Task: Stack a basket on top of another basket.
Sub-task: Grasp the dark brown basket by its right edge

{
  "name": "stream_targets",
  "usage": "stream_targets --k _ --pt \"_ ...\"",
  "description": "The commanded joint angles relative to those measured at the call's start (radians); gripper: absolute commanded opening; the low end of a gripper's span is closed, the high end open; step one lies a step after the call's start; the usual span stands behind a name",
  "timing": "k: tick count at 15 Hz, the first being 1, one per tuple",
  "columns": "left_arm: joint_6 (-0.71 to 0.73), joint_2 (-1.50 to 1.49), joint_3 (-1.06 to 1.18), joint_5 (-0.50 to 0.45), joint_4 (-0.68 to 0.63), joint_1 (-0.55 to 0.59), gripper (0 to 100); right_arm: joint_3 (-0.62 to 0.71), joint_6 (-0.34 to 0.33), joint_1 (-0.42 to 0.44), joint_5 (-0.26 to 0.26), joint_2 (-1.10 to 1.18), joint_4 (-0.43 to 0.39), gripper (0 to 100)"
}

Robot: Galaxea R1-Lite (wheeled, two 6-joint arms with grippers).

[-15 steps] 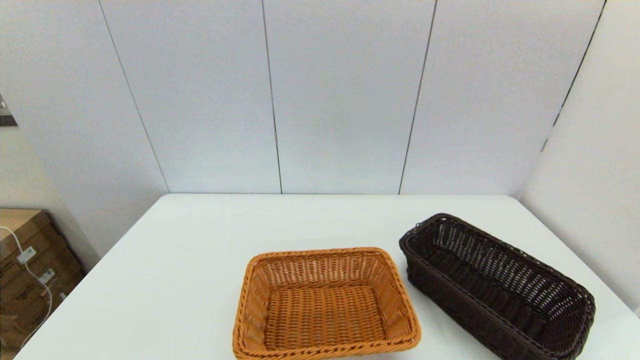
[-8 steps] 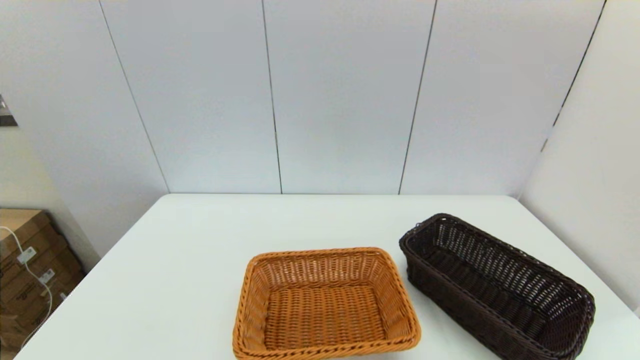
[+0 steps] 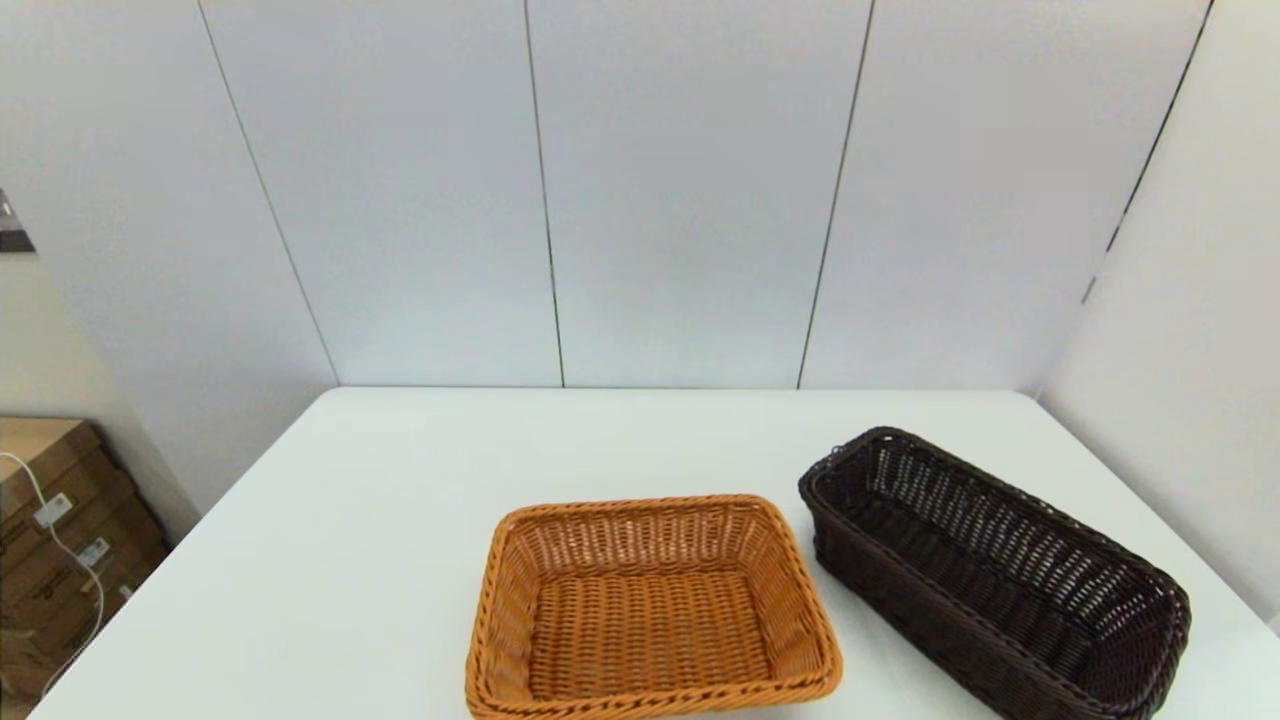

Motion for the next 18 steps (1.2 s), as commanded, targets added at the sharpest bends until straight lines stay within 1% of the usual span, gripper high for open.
stream_targets --k 1,3,4,5,7,8,10,12,13,14,16,17,18 --pt "0.003 -0.002 0.001 0.000 -0.001 0.000 100 -0.179 0.279 -0.018 0.003 0.452 0.206 100" --pt "0.002 -0.002 0.001 0.002 0.001 0.000 100 -0.180 0.433 0.012 0.003 0.610 0.213 100" --pt "0.002 0.000 0.001 0.002 0.001 0.000 100 -0.180 0.491 0.025 0.008 0.674 0.212 100" --pt "0.002 -0.002 0.001 0.002 0.001 0.000 100 -0.179 0.536 0.043 0.014 0.728 0.212 100" --pt "0.003 0.000 0.001 0.002 0.001 0.000 100 -0.177 0.614 0.072 0.045 0.818 0.204 100" --pt "0.003 -0.002 0.001 0.002 0.001 0.000 100 -0.175 0.649 0.087 0.077 0.869 0.186 100" --pt "0.003 -0.002 0.001 0.002 0.001 0.000 100 -0.152 0.672 0.089 0.094 0.953 0.135 100" --pt "0.003 -0.002 0.001 0.002 0.001 0.000 100 -0.113 0.689 0.089 0.098 1.039 0.049 100" --pt "0.003 0.000 0.001 0.002 0.001 0.000 100 -0.097 0.694 0.089 0.121 1.070 0.014 100" --pt "0.003 -0.002 0.001 0.002 0.001 0.000 100 -0.083 0.697 0.084 0.161 1.099 -0.017 100" --pt "0.003 0.000 0.001 0.002 0.001 0.000 100 -0.080 0.695 0.081 0.186 1.148 -0.034 100" --pt "0.003 -0.002 0.001 0.002 0.001 0.000 100 -0.080 0.695 0.081 0.207 1.162 -0.034 100" --pt "0.003 0.000 0.001 0.002 -0.001 0.000 100 -0.080 0.692 0.080 0.246 1.168 -0.035 100"
